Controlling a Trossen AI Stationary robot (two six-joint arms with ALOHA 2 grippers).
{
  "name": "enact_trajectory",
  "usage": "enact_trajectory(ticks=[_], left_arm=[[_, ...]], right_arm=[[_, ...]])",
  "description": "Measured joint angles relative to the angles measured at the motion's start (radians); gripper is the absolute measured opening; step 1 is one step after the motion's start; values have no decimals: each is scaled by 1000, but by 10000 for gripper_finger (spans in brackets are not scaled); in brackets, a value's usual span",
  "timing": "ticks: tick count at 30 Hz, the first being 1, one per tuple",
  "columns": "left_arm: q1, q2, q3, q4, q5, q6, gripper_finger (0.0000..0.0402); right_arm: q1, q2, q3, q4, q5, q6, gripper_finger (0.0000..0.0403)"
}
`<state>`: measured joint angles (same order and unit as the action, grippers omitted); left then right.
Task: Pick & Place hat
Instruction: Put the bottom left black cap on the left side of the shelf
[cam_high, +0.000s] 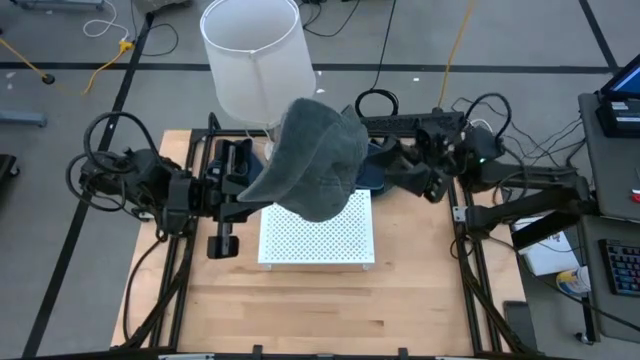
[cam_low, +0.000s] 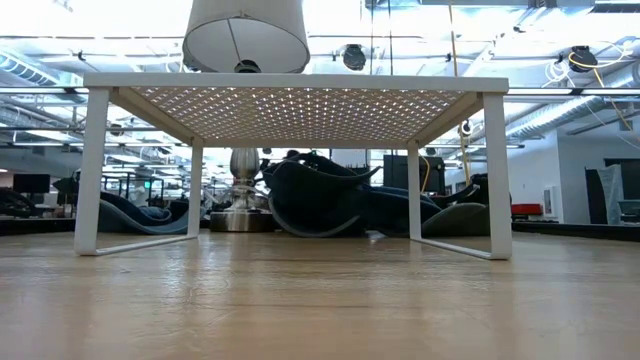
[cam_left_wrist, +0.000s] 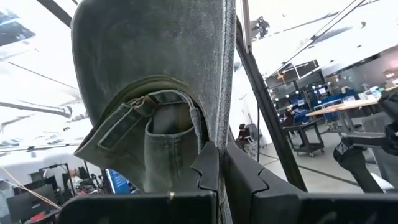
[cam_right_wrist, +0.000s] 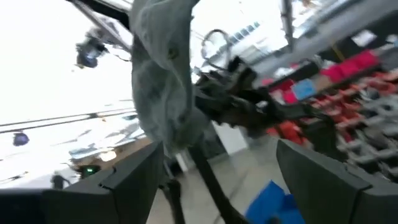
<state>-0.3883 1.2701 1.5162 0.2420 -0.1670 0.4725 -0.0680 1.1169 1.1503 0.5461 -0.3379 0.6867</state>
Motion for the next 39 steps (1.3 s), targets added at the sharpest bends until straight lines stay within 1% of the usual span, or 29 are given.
enact_trajectory(ticks=[4,6,14,19,26,31,35,39], left_arm=[[6,0,0,-4,14,-14,6],[6,0,0,-4,14,-14,6],[6,0,0,-19,20,-35,6],[6,0,0,-82,-8,-55,6],[7,21,0,-120,-100,-75,6],[13,46,0,-134,-124,-78,6],[13,60,0,-147,-126,-94,6],[13,65,0,-140,-126,-90,6]], right_arm=[[59,80,0,172,6,6,302],[87,116,0,236,42,9,303],[160,211,0,420,151,1,297],[193,249,0,532,164,4,297],[235,257,0,546,192,1,294],[266,257,0,543,240,-27,278],[282,257,0,543,240,-63,249],[294,257,0,544,237,-67,201]])
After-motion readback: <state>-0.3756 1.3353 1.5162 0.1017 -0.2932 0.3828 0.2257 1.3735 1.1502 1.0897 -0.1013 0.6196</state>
